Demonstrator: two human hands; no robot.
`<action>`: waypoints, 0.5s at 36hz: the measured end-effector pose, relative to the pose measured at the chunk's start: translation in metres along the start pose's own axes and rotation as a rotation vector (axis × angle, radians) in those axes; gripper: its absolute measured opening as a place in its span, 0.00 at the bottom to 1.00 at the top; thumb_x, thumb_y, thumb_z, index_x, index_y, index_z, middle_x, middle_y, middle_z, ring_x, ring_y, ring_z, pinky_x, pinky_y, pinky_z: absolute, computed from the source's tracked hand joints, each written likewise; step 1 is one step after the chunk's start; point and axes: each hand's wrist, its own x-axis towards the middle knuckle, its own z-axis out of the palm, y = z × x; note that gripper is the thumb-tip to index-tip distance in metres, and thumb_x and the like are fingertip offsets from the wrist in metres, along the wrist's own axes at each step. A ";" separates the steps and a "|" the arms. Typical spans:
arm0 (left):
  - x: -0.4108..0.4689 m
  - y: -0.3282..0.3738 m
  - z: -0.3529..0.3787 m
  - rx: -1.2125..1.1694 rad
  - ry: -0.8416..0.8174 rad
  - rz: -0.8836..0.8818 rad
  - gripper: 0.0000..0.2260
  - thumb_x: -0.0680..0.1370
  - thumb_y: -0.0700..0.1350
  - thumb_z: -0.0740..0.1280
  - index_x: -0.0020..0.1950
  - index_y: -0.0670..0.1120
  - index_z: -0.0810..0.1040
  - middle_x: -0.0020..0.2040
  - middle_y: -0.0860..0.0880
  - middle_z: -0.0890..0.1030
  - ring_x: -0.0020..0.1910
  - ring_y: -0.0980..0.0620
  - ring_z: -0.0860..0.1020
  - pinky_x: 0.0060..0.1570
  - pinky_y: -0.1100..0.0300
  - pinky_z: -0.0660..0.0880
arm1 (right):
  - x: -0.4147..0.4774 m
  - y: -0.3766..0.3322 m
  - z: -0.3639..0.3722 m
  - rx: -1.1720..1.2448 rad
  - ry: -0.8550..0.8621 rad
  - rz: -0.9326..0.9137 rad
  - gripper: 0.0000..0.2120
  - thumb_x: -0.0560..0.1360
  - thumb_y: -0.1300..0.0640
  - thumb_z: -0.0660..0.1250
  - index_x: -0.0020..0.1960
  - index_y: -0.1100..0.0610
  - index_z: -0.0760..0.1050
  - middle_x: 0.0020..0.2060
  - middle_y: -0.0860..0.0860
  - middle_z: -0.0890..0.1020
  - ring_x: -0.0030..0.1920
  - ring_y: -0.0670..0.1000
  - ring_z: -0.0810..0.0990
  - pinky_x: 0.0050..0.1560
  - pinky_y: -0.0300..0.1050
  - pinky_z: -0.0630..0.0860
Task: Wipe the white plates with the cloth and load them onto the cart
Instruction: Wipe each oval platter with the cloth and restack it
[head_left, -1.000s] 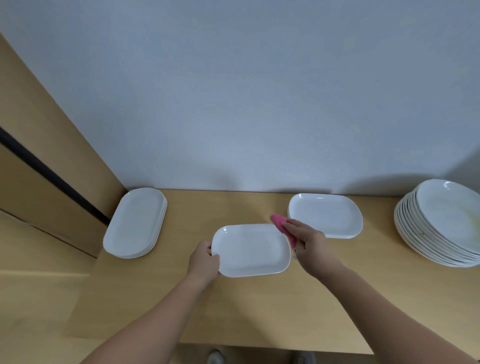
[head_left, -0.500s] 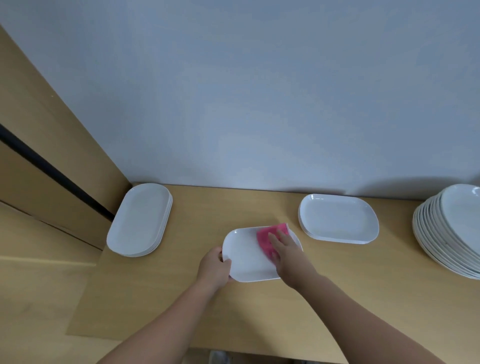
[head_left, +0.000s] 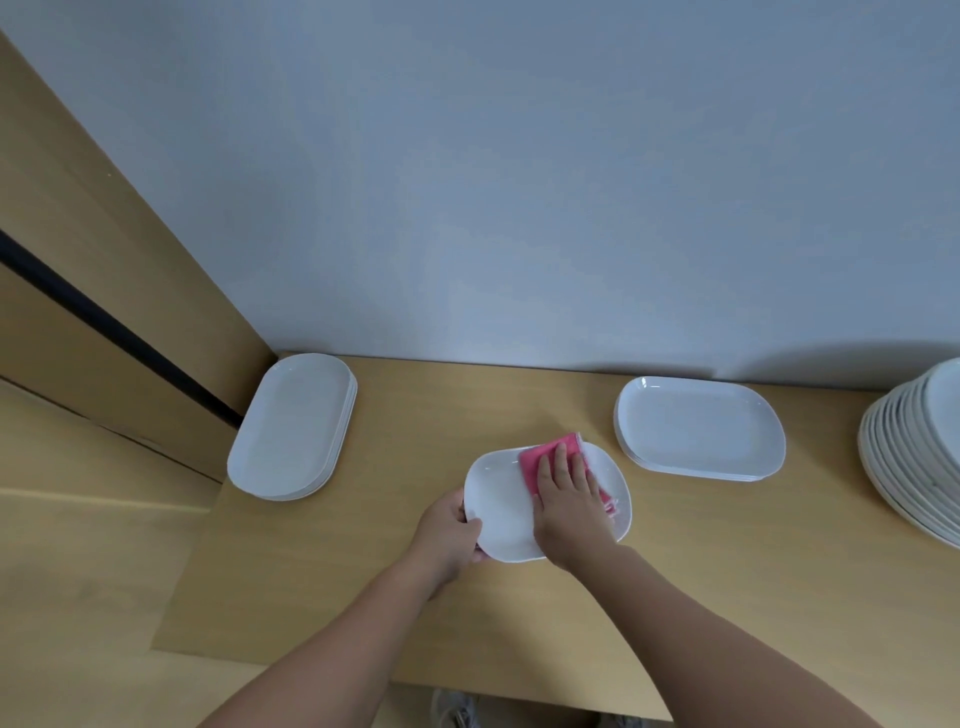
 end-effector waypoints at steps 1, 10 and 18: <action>-0.001 0.001 -0.001 0.002 -0.009 0.008 0.16 0.78 0.32 0.58 0.61 0.46 0.76 0.54 0.44 0.81 0.52 0.47 0.82 0.39 0.58 0.82 | 0.000 -0.002 0.001 -0.002 0.003 -0.021 0.29 0.82 0.55 0.48 0.78 0.59 0.39 0.78 0.57 0.39 0.77 0.59 0.38 0.76 0.52 0.38; -0.002 0.009 0.001 -0.050 -0.060 0.030 0.13 0.81 0.33 0.58 0.54 0.47 0.78 0.52 0.44 0.84 0.49 0.49 0.83 0.43 0.55 0.83 | -0.003 -0.024 0.005 -0.014 -0.032 -0.326 0.31 0.81 0.55 0.51 0.79 0.54 0.38 0.77 0.50 0.37 0.73 0.51 0.28 0.73 0.46 0.31; 0.005 0.012 0.002 -0.104 -0.012 0.003 0.14 0.85 0.47 0.54 0.57 0.45 0.78 0.52 0.43 0.83 0.53 0.45 0.83 0.47 0.51 0.82 | -0.007 -0.013 -0.011 0.050 -0.099 -0.488 0.27 0.82 0.58 0.50 0.79 0.50 0.46 0.78 0.45 0.45 0.77 0.50 0.36 0.77 0.48 0.38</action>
